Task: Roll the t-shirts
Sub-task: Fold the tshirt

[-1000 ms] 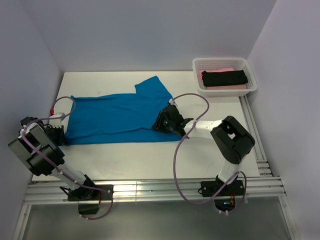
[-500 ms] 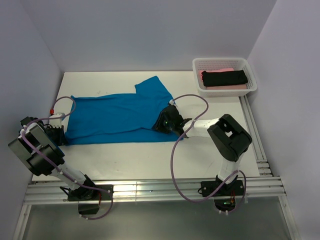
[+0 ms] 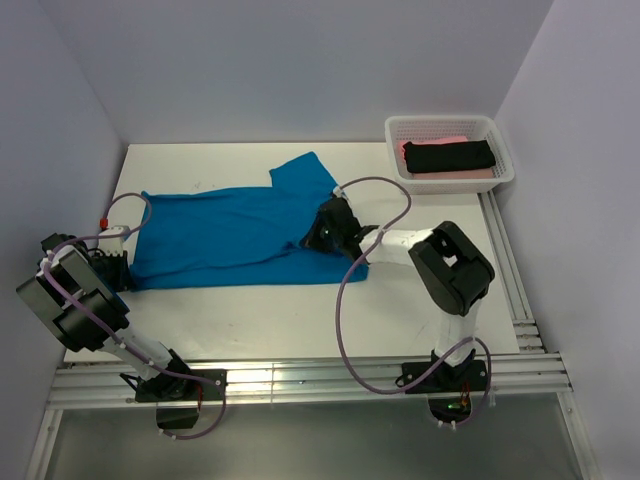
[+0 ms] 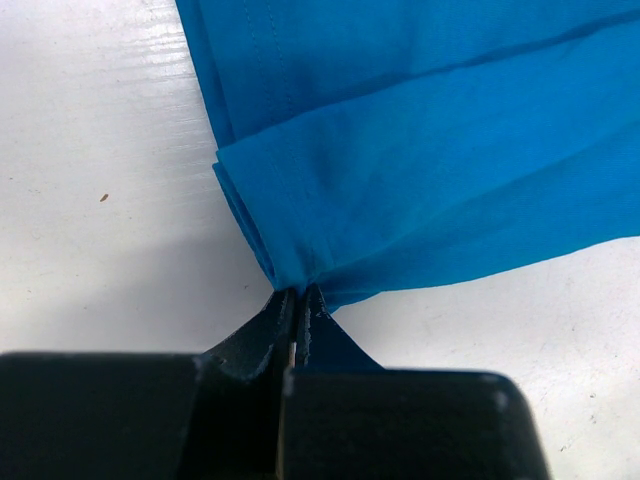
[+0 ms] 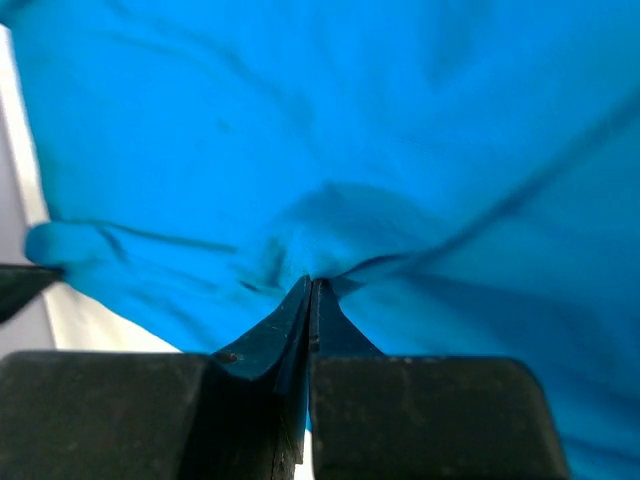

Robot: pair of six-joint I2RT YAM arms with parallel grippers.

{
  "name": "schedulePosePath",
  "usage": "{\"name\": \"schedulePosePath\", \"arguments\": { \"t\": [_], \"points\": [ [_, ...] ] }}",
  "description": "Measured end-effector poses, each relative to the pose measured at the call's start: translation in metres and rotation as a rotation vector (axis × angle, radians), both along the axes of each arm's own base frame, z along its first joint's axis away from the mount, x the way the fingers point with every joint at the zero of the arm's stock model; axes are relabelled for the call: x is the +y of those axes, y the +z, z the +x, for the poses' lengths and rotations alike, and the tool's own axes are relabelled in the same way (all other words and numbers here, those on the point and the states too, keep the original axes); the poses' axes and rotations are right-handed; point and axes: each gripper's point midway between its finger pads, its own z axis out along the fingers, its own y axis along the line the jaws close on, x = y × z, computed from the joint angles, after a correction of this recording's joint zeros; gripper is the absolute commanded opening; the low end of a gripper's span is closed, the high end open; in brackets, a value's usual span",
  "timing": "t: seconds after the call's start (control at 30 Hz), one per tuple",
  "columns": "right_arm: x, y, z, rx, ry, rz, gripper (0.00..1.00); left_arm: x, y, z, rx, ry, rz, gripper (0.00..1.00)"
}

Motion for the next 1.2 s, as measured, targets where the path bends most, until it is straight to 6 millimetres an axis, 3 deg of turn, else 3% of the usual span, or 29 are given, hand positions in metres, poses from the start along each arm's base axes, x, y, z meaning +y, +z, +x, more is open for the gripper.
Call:
{"name": "schedulePosePath", "arguments": {
  "t": [0.17,0.3,0.53,0.8,0.87,0.9,1.07,1.2],
  "points": [
    [0.016,0.018,0.031,-0.054,0.002,0.036,0.01,0.001,0.000,-0.001,0.005,0.001,0.003,0.00],
    [0.025,0.012,0.049,-0.061,0.012,0.050,0.01,0.001,0.000,-0.001,0.005,0.002,0.004,0.00],
    [0.031,-0.010,0.063,-0.048,0.034,0.030,0.00,0.001,0.000,-0.001,0.006,0.002,0.005,0.00],
    [0.047,0.012,0.080,-0.123,0.084,0.055,0.02,0.001,0.000,-0.001,0.009,0.003,0.006,0.00],
    [0.052,0.018,0.084,-0.140,0.097,0.063,0.09,0.001,0.000,-0.001,0.009,0.003,0.007,0.00],
    [0.054,0.019,0.087,-0.146,0.103,0.064,0.24,0.001,0.000,-0.001,0.009,0.003,0.007,0.00],
    [0.061,0.026,0.094,-0.175,0.127,0.066,0.50,0.001,-0.001,-0.002,0.010,0.003,0.008,0.00],
    [0.062,0.029,0.096,-0.190,0.136,0.060,0.51,0.002,-0.001,-0.002,0.011,0.003,0.009,0.00]
  ]
}}
